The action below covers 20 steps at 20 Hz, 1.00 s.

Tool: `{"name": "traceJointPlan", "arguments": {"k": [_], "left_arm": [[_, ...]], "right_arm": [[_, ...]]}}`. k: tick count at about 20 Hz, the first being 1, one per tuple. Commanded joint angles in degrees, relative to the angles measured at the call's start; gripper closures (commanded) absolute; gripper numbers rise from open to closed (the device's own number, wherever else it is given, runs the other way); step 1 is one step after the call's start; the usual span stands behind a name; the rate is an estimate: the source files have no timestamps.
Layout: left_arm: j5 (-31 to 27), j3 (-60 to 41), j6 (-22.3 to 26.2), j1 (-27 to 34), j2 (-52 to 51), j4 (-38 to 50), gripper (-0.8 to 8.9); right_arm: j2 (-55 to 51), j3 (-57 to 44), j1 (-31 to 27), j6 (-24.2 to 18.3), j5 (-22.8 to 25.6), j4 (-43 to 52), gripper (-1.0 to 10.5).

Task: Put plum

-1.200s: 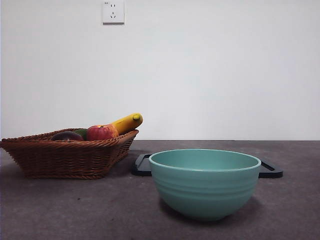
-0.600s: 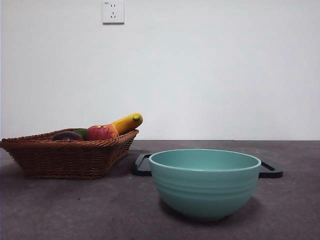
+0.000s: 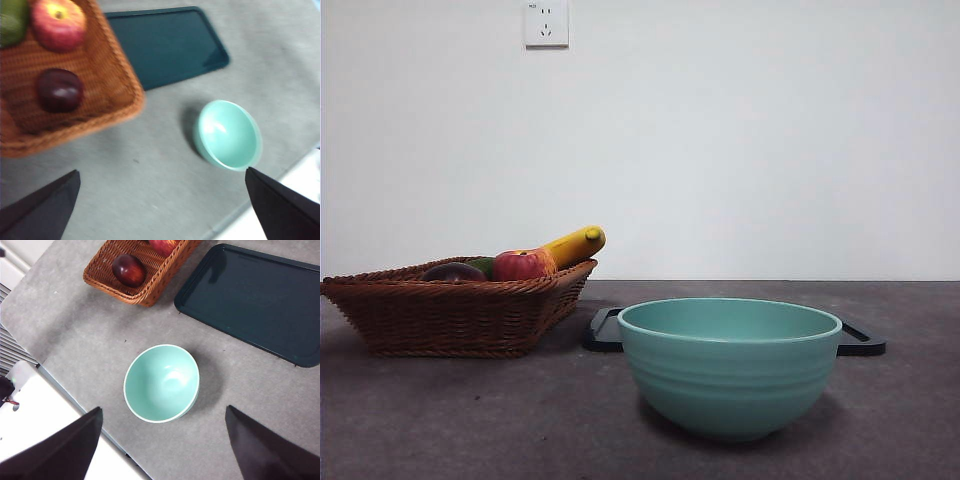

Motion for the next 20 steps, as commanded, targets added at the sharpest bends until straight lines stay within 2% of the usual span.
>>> {"name": "traceJointPlan", "arguments": {"k": [1, 8, 11, 20], "left_arm": [[-3.4, 3.4, -0.9, -1.7, 3.9, 2.4, 3.22], [-15.0, 14.2, -0.7, -6.5, 20.9, 5.7, 3.17], [-19.4, 15.6, -0.2, -7.5, 27.4, 7.5, 3.17], [-22.1, 15.6, 1.1, -8.0, 42.4, 13.4, 3.17]], "right_arm": [[0.5, 1.1, 0.3, 0.5, -0.1, 0.5, 5.5], [0.5, 1.1, 0.3, 0.7, -0.1, 0.5, 5.5], [0.5, 1.1, 0.3, 0.7, -0.1, 0.5, 5.5], [0.5, 1.1, 0.3, 0.7, -0.1, 0.5, 5.5]]}}
